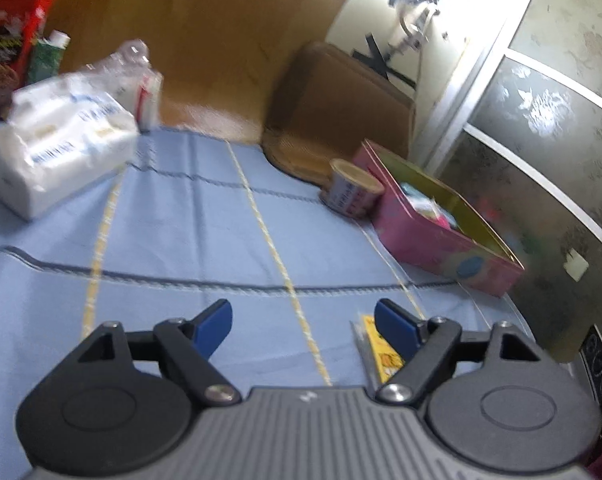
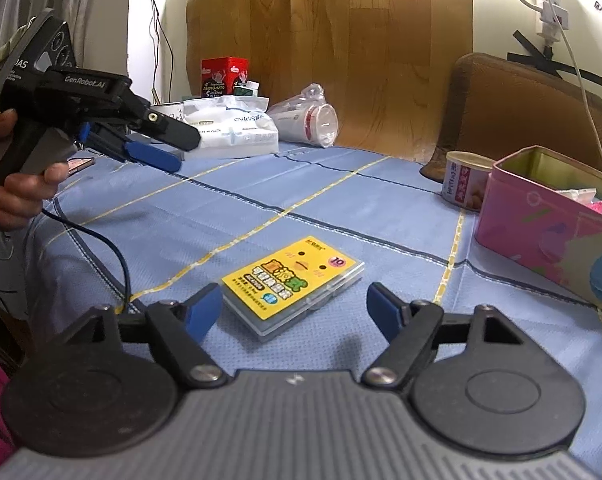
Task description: Organize soft objects
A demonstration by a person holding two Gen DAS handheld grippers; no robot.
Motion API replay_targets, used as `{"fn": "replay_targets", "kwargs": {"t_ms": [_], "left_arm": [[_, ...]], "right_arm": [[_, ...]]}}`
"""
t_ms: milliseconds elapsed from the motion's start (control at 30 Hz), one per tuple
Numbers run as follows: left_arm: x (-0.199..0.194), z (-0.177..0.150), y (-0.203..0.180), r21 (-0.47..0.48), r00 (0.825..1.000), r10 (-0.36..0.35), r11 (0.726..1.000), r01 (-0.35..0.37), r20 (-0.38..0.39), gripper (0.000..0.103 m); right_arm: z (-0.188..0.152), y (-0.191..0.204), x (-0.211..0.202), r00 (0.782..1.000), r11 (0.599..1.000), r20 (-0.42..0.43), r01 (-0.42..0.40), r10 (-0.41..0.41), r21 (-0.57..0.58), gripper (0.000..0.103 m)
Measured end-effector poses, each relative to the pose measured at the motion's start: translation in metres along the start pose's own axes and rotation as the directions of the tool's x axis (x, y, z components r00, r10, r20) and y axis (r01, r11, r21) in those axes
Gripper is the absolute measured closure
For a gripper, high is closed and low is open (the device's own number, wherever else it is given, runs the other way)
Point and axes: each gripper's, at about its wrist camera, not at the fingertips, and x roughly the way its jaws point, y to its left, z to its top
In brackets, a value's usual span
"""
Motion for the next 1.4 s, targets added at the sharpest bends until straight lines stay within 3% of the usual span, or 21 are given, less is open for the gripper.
{"fn": "replay_targets", "kwargs": {"t_ms": [200,333,533,867,1100,1300,1400], "left_arm": [[0.027,-0.005,0.000,-0.074,0.995,-0.061,0.996,0.055,-0.078,0.035],[0.041,-0.003,-0.003,-0.114,0.987,-0.117,0.988,0.104,-0.114,0.042],[0.053,-0.006,-0.015,-0.123,0.977,-0.158,0.982,0.141,-0.144,0.042],[0.069,0.011,-0.025,-0.095,0.981,-0.140,0.987,0.128,-0.135,0.042],[0.089,0.026,-0.022,-0.072,0.984,-0.125,0.991,0.117,-0.125,0.040],[0.108,0.030,-0.018,-0.063,0.982,-0.126,0.991,0.118,-0.140,0.040],[0.113,0.029,-0.019,-0.064,0.980,-0.144,0.989,0.136,-0.137,0.040]], "right_arm": [[-0.003,0.003,0.001,1.000,1.000,-0.007,-0.001,0.001,-0.013,0.025],[-0.004,0.005,0.005,1.000,1.000,-0.023,-0.002,0.001,-0.024,0.036],[-0.005,0.003,0.003,1.000,0.999,-0.023,-0.014,0.014,-0.029,0.047],[-0.009,-0.011,-0.001,0.996,0.997,-0.018,0.082,-0.083,-0.006,0.047],[-0.009,-0.006,-0.005,0.999,0.999,0.005,0.046,-0.046,-0.010,0.045],[-0.004,0.002,0.006,0.999,0.999,0.010,0.043,-0.043,0.020,0.033],[-0.002,0.002,0.014,0.999,0.997,-0.002,0.051,-0.051,0.051,0.032]]}}
